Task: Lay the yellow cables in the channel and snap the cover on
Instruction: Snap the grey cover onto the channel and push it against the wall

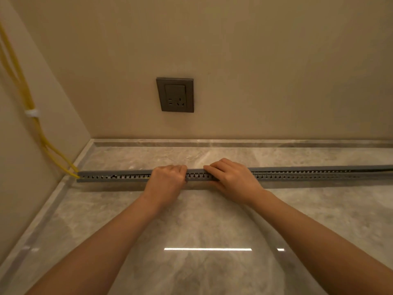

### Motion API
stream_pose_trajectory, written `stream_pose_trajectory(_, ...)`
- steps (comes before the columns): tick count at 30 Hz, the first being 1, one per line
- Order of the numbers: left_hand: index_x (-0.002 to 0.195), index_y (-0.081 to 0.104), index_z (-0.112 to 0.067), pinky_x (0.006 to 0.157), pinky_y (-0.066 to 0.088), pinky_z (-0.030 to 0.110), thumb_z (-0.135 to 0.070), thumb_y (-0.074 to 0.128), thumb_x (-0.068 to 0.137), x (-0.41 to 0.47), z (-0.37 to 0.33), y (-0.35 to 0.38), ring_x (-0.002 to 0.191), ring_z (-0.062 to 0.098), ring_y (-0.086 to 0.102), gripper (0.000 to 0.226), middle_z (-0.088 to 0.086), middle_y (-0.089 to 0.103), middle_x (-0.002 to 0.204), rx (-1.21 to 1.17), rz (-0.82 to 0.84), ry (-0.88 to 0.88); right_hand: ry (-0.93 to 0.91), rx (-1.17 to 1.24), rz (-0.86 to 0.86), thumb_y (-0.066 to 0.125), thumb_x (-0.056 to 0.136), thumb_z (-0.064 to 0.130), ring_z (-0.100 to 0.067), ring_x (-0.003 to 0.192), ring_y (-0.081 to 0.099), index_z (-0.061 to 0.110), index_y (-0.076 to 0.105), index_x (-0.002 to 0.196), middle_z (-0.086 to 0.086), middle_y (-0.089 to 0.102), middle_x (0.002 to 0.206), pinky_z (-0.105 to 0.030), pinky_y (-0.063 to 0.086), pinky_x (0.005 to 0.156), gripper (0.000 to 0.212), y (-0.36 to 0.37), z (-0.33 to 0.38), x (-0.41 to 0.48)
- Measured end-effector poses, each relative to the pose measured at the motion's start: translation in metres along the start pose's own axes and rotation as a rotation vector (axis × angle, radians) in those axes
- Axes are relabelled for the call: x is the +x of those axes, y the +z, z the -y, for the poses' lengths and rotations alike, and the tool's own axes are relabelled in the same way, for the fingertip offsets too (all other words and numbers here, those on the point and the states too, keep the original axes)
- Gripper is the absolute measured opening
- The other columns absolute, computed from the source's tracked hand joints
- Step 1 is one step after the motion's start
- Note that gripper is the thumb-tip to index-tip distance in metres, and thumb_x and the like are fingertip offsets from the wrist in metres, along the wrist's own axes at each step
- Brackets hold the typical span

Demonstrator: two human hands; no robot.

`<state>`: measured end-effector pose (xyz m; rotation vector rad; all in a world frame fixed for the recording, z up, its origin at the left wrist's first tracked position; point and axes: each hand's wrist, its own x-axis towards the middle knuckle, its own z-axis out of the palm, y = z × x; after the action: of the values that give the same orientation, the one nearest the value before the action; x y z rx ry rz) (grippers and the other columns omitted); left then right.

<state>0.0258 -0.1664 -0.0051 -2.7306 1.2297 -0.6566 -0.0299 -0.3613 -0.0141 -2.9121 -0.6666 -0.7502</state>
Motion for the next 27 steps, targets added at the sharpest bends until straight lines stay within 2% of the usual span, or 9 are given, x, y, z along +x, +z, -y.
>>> stream_pose_trajectory(4, 0.074, 0.068, -0.009, 0.042, 0.049, 0.024, -0.025, 0.086, 0.057, -0.001, 0.002, 0.001, 0.05, 0.02, 0.065, 0.03, 0.004, 0.069, 0.062, 0.003, 0.041, 0.0, -0.035, -0.054, 0.081, 0.077, 0.073, 0.021, -0.028, 0.074, 0.066, 0.003, 0.069, 0.101, -0.011, 0.071, 0.087, -0.034, 0.055, 0.054, 0.034, -0.014, -0.013, -0.004)
stream_pose_trajectory(6, 0.094, 0.064, -0.01, 0.057, 0.051, 0.029, -0.03, 0.07, 0.078, 0.0, 0.002, 0.002, 0.071, 0.022, 0.068, 0.026, 0.005, 0.072, 0.084, 0.004, 0.088, -0.013, -0.038, -0.135, 0.128, 0.073, 0.076, 0.019, -0.028, 0.072, 0.065, 0.005, 0.068, 0.099, -0.01, 0.071, 0.087, -0.033, 0.054, 0.055, 0.028, -0.018, -0.012, -0.002)
stream_pose_trajectory(8, 0.109, 0.057, -0.013, 0.068, 0.048, 0.032, -0.033, 0.052, 0.091, 0.002, 0.003, 0.005, 0.089, 0.022, 0.065, 0.028, 0.003, 0.068, 0.103, 0.002, 0.117, -0.028, 0.006, -0.208, 0.255, 0.057, 0.087, 0.015, -0.026, 0.081, 0.061, 0.009, 0.062, 0.107, -0.008, 0.067, 0.096, -0.033, 0.05, 0.059, 0.022, -0.019, -0.007, 0.001)
stream_pose_trajectory(10, 0.112, 0.053, -0.015, 0.07, 0.047, 0.032, -0.034, 0.046, 0.093, 0.001, 0.003, 0.006, 0.095, 0.021, 0.063, 0.028, 0.002, 0.066, 0.108, 0.02, 0.134, -0.028, 0.071, -0.272, 0.353, 0.044, 0.091, 0.012, -0.023, 0.086, 0.055, 0.012, 0.055, 0.108, -0.004, 0.061, 0.101, -0.031, 0.043, 0.06, 0.02, -0.017, 0.001, 0.005)
stream_pose_trajectory(16, 0.109, 0.053, -0.016, 0.07, 0.045, 0.033, -0.034, 0.047, 0.093, 0.002, 0.001, 0.003, 0.095, 0.022, 0.063, 0.025, 0.001, 0.066, 0.107, -0.001, 0.169, -0.063, 0.235, -0.357, 0.407, 0.049, 0.084, 0.002, -0.02, 0.072, 0.04, 0.009, 0.047, 0.096, -0.005, 0.055, 0.092, -0.029, 0.022, 0.048, 0.014, -0.017, 0.023, 0.024)
stream_pose_trajectory(18, 0.107, 0.053, -0.016, 0.068, 0.043, 0.033, -0.034, 0.047, 0.093, 0.001, 0.001, 0.002, 0.094, 0.023, 0.063, 0.024, 0.001, 0.066, 0.106, -0.006, 0.171, -0.071, 0.267, -0.368, 0.418, 0.052, 0.083, 0.0, -0.019, 0.069, 0.039, 0.009, 0.047, 0.093, -0.006, 0.056, 0.09, -0.028, 0.024, 0.049, 0.015, -0.015, 0.024, 0.031)
stream_pose_trajectory(22, 0.106, 0.054, -0.016, 0.063, 0.036, 0.03, -0.033, 0.047, 0.092, -0.001, 0.001, 0.003, 0.092, 0.021, 0.063, 0.023, 0.001, 0.067, 0.104, -0.017, 0.156, -0.074, 0.261, -0.314, 0.463, 0.056, 0.081, 0.001, -0.024, 0.078, 0.057, 0.009, 0.051, 0.091, -0.007, 0.06, 0.089, -0.031, 0.029, 0.056, 0.014, -0.014, 0.019, 0.038)
stream_pose_trajectory(24, 0.105, 0.057, -0.015, 0.062, 0.04, 0.03, -0.032, 0.051, 0.091, -0.003, 0.001, 0.002, 0.089, 0.021, 0.065, 0.023, 0.001, 0.068, 0.101, -0.04, 0.165, -0.082, 0.253, -0.279, 0.47, 0.056, 0.081, 0.004, -0.026, 0.08, 0.058, 0.012, 0.05, 0.087, -0.007, 0.061, 0.088, -0.031, 0.027, 0.057, 0.012, -0.013, 0.015, 0.04)
stream_pose_trajectory(27, 0.096, 0.063, -0.014, 0.059, 0.048, 0.029, -0.032, 0.065, 0.083, -0.005, 0.002, -0.001, 0.077, 0.019, 0.067, 0.021, 0.001, 0.071, 0.088, -0.041, 0.147, -0.09, 0.234, -0.26, 0.438, 0.055, 0.08, 0.007, -0.024, 0.069, 0.05, 0.015, 0.04, 0.077, -0.006, 0.061, 0.084, -0.031, 0.022, 0.053, 0.018, -0.01, 0.012, 0.038)
